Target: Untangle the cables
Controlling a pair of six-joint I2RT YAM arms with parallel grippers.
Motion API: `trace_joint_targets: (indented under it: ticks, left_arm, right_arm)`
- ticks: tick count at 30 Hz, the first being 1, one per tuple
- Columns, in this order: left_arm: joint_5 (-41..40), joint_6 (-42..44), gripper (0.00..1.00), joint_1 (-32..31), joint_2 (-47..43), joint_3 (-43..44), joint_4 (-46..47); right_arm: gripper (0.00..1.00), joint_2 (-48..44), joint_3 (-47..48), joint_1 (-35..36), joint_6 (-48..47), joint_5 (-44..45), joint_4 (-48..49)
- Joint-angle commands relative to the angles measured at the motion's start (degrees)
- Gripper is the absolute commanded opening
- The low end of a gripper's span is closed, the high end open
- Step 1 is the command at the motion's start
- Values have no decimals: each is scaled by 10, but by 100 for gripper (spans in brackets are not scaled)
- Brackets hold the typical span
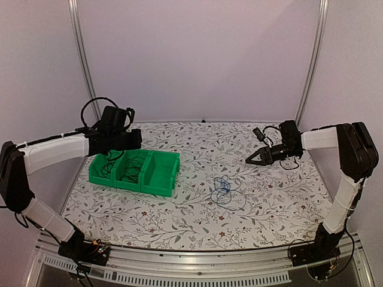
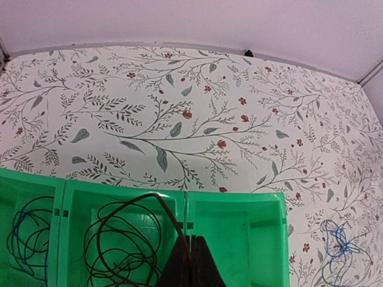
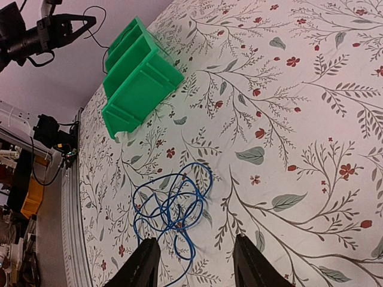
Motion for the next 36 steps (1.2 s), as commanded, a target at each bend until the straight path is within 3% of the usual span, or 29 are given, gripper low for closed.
trace_joint_targets:
  ticks: [1, 19, 21, 23, 27, 31, 36]
  left_arm:
    - [52, -16, 0, 9, 26, -19, 34]
    - [66, -49, 0, 15, 48, -79, 17]
    - [62, -50, 9, 16, 51, -78, 6]
    - [52, -54, 27, 15, 53, -69, -13]
    - [31, -62, 43, 10, 23, -51, -46]
    - [9, -73, 48, -1, -35, -43, -61]
    - [-19, -66, 48, -50, -94, -42, -49]
  right_arm:
    - [46, 10, 17, -3, -14, -14, -16]
    - [46, 28, 28, -3, -21, -26, -35]
    - [46, 28, 28, -4, -22, -26, -36]
    - [46, 29, 29, -4, -21, -26, -37]
    - [46, 26, 29, -3, -23, -25, -39]
    - [46, 20, 31, -4, -22, -16, -42]
    - [45, 4, 31, -4, -23, 65, -48]
